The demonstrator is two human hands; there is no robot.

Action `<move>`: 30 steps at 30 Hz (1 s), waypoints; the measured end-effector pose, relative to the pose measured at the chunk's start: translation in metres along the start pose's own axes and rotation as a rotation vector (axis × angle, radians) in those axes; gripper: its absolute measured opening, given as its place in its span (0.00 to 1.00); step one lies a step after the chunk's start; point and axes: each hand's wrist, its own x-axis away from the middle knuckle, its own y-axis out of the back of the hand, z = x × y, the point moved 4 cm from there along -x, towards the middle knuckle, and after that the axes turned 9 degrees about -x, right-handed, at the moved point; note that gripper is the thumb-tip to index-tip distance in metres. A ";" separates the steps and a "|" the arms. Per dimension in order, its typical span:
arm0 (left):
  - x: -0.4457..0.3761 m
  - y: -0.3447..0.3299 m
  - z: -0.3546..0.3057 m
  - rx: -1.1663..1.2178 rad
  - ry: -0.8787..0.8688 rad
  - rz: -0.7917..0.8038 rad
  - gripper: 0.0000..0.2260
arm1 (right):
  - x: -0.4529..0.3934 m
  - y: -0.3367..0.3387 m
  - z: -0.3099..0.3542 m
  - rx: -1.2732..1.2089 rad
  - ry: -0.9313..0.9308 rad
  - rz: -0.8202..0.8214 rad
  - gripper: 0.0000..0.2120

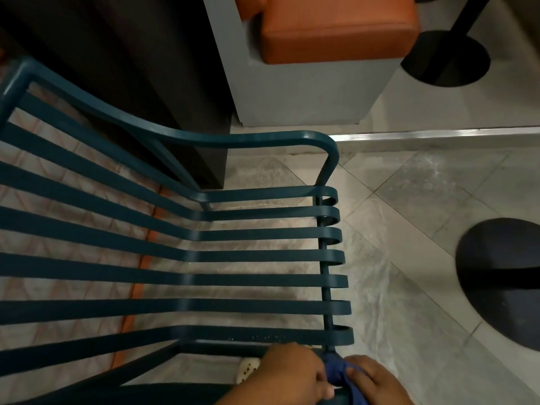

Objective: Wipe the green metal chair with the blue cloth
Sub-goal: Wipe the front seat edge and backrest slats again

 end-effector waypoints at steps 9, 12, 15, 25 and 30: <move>0.009 -0.014 -0.002 -0.092 -0.181 -0.237 0.18 | 0.085 -0.001 0.073 0.268 0.268 -0.088 0.11; 0.015 -0.021 0.001 -0.082 -0.230 -0.338 0.17 | 0.088 -0.005 0.075 0.224 0.333 -0.123 0.12; 0.013 -0.024 -0.001 -0.124 -0.246 -0.413 0.16 | 0.089 -0.008 0.092 0.205 0.350 -0.141 0.09; 0.011 -0.037 -0.001 -0.121 -0.194 -0.508 0.14 | 0.114 -0.023 0.087 0.293 0.366 -0.225 0.22; 0.013 -0.043 -0.005 -0.058 -0.117 -0.554 0.11 | 0.106 -0.025 0.097 0.198 0.182 -0.330 0.21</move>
